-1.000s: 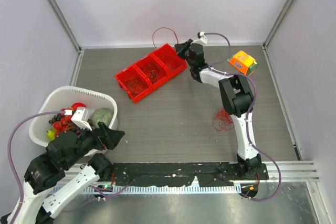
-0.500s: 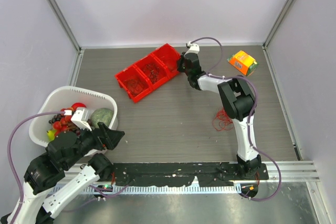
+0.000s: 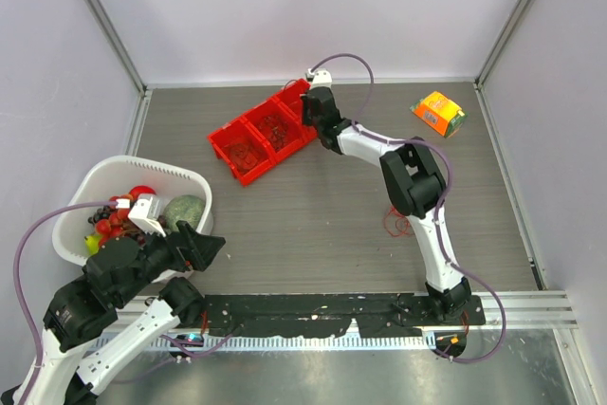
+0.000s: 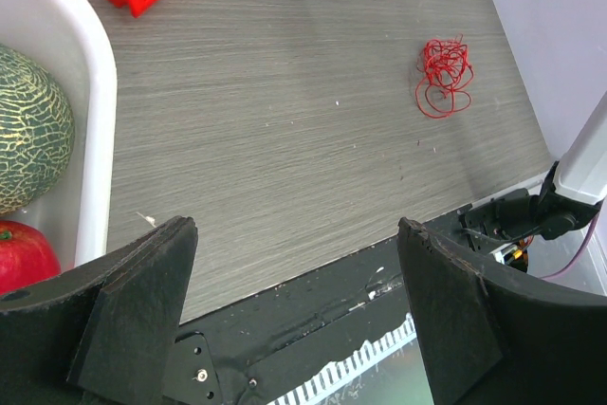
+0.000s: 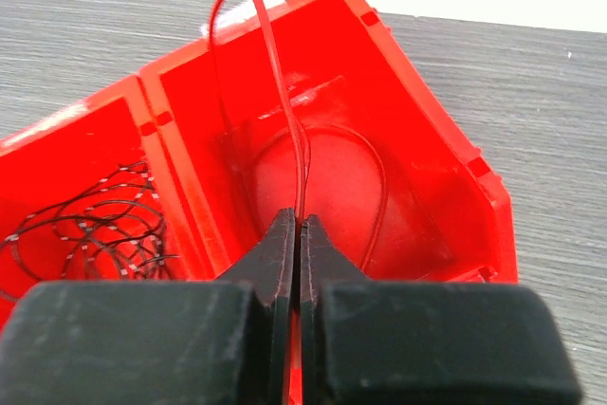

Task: Untangle the cables

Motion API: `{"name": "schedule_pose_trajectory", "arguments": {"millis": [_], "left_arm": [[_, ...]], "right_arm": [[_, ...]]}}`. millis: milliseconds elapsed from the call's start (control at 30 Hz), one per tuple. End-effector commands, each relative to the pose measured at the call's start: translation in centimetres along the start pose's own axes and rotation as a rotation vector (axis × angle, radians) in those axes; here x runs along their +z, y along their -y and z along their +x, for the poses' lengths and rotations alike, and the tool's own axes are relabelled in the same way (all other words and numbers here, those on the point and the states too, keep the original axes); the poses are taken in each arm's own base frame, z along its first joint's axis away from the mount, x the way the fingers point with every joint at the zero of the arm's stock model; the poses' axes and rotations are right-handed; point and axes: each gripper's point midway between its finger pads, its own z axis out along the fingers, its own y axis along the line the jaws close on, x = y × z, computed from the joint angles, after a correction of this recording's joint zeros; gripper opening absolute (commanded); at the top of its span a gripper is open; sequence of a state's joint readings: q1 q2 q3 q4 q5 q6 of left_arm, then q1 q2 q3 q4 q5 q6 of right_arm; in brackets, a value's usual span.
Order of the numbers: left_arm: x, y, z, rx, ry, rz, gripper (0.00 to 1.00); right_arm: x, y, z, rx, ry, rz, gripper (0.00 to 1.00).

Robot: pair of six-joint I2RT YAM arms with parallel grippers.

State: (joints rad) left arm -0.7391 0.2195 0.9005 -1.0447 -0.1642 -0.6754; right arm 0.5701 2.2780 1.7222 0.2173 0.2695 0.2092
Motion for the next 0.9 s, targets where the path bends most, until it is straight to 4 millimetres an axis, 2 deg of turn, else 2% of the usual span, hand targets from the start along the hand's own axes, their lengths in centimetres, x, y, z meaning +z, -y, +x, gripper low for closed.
{"name": "schedule_pose_trajectory", "arguments": {"millis": [0, 67, 200, 400, 433, 467, 500, 600, 700, 733, 800, 833, 867], "left_arm": [[0.2, 0.5, -0.7, 0.004, 0.023, 0.017, 0.91], [0.2, 0.5, -0.6, 0.004, 0.023, 0.019, 0.91], [0.1, 0.5, -0.6, 0.004, 0.025, 0.022, 0.91], [0.0, 0.5, -0.7, 0.002, 0.033, 0.024, 0.91], [0.0, 0.6, -0.7, 0.003, 0.031, 0.027, 0.91], [0.1, 0.5, -0.7, 0.003, 0.03, 0.024, 0.91], [0.1, 0.5, -0.7, 0.004, 0.027, 0.024, 0.91], [0.3, 0.6, -0.6, 0.007, 0.019, 0.023, 0.91], [0.4, 0.6, -0.5, 0.008, 0.011, 0.022, 0.91], [0.4, 0.6, -0.5, 0.008, 0.011, 0.022, 0.91], [0.3, 0.6, -0.5, 0.006, 0.015, 0.023, 0.91], [0.3, 0.6, -0.5, 0.006, 0.016, 0.022, 0.91], [0.2, 0.6, -0.6, 0.004, 0.022, 0.022, 0.91]], "right_arm": [[1.1, 1.7, 0.5, 0.042, -0.019, 0.065, 0.02], [1.7, 2.0, 1.3, 0.065, -0.032, 0.063, 0.02], [2.2, 2.5, 0.8, 0.079, -0.042, 0.064, 0.02], [0.7, 2.3, -2.3, 0.068, -0.026, 0.064, 0.09], [0.4, 2.4, -2.7, 0.067, -0.028, 0.071, 0.13], [-0.2, 2.5, -3.9, 0.066, -0.025, 0.083, 0.23], [-0.7, 2.6, -4.1, 0.064, -0.042, 0.091, 0.27], [-1.7, 2.4, -5.7, 0.045, -0.061, 0.088, 0.51], [-2.7, 2.8, -7.1, 0.036, -0.062, 0.105, 0.63], [-3.1, 2.8, -7.9, 0.038, -0.051, 0.11, 0.72], [-3.9, 3.1, -9.2, 0.038, -0.046, 0.124, 0.78], [-4.6, 3.5, -9.4, 0.031, -0.067, 0.147, 0.78], [-5.1, 3.5, -10.5, 0.045, -0.056, 0.157, 0.78]]}}
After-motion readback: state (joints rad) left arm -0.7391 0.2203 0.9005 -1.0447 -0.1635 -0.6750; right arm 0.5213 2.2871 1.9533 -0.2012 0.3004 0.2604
